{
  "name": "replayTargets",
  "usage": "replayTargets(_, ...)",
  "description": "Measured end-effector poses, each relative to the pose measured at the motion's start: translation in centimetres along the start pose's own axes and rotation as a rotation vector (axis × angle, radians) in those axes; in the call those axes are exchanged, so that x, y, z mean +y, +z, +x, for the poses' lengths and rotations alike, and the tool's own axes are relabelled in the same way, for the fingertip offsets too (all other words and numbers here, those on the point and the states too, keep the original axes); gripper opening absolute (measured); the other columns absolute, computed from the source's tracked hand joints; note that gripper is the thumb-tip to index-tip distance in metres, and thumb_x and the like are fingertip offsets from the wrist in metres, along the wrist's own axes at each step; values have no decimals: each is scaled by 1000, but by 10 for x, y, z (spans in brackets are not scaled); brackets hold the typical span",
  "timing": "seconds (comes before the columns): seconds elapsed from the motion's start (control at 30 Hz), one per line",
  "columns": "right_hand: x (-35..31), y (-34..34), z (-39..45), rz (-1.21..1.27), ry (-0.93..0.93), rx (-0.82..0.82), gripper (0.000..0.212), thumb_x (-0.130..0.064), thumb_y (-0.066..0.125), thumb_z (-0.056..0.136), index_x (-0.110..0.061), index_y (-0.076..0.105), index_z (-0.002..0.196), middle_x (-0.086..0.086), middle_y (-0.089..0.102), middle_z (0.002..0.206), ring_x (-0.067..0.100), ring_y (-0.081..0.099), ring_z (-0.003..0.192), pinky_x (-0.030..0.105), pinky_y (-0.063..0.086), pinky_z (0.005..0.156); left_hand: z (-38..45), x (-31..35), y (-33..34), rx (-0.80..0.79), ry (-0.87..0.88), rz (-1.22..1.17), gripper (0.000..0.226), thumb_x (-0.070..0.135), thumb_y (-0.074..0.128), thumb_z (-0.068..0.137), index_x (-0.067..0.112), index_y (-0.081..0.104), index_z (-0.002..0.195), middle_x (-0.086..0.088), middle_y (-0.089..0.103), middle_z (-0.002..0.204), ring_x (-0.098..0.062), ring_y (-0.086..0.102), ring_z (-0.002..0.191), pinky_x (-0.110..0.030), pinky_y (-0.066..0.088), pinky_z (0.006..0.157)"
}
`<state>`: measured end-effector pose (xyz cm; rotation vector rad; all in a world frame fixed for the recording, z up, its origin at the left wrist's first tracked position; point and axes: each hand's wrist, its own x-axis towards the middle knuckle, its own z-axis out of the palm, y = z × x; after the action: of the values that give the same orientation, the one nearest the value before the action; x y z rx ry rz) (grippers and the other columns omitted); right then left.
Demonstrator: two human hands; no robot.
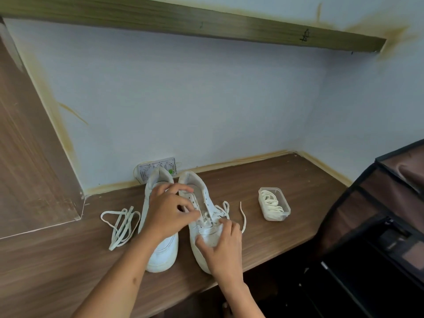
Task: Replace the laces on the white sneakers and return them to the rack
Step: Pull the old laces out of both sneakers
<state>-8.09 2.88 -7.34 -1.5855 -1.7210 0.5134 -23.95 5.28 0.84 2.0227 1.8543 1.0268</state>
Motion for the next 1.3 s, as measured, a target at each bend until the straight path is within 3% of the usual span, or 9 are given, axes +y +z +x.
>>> replayTargets(0.13,2,1,-3,10,-20,8,68,-59,61,80,-23,40,134,-8,38,126,10,37,120,23,38,99,1,-12,-22,85,-84,99,48,69,39,63,34,61,39,31,59,103,-7,40,110,-36,23,100)
replayTargets(0.27,4,1,-8,-65,-99,15,71,-65,49,87,-22,35,142,-7,38,140,10,36,130,24,36,105,-3,-10,-4,101,41,310,49,70,35,73,39,73,70,22,60,112,-15,40,115,-37,18,103)
replayTargets(0.4,5,0,-7,-57,-108,-51,86,-75,41,84,-19,27,148,-5,34,149,11,31,138,27,32,111,-1,0,21,100,196,415,42,63,39,83,41,74,86,17,61,118,-17,38,120,-44,14,111)
replayTargets(0.57,10,2,-5,-56,-126,-70,89,-73,45,85,-16,23,150,-2,31,153,12,27,142,26,28,115,1,14,35,-11,117,640,24,54,72,75,32,77,69,3,68,110,-30,53,118,-55,16,111)
replayTargets(0.77,12,4,-5,-53,-116,-83,104,-87,26,75,-14,24,149,1,33,152,13,28,141,29,29,115,2,18,47,-105,-9,519,23,44,54,93,35,74,101,13,36,149,-24,14,142,-57,-12,115)
replayTargets(0.97,12,3,-4,-35,-89,-107,109,-91,21,70,-17,23,150,-1,30,153,12,26,142,30,30,115,7,14,31,-61,38,407,14,45,68,79,35,76,74,23,41,140,-17,18,137,-50,-10,115)
replayTargets(1.03,12,2,-4,-29,-81,-111,109,-90,24,70,-16,22,150,-1,29,154,13,26,143,31,31,114,9,9,16,77,13,235,14,52,71,65,39,72,62,24,50,129,-15,27,128,-44,3,115)
replayTargets(1.13,11,2,-5,-40,-78,-115,108,-89,25,70,-16,22,150,-1,29,154,13,26,143,30,29,115,9,-4,-14,266,-146,49,24,66,54,52,43,62,51,24,55,114,-17,35,117,-34,20,102)
replayTargets(1.3,8,2,-4,-41,-71,-121,112,-91,19,67,-15,23,150,0,30,153,14,26,143,28,27,116,-3,-17,-18,-13,-380,461,23,52,63,77,35,67,63,17,46,132,-23,28,127,-52,7,115)
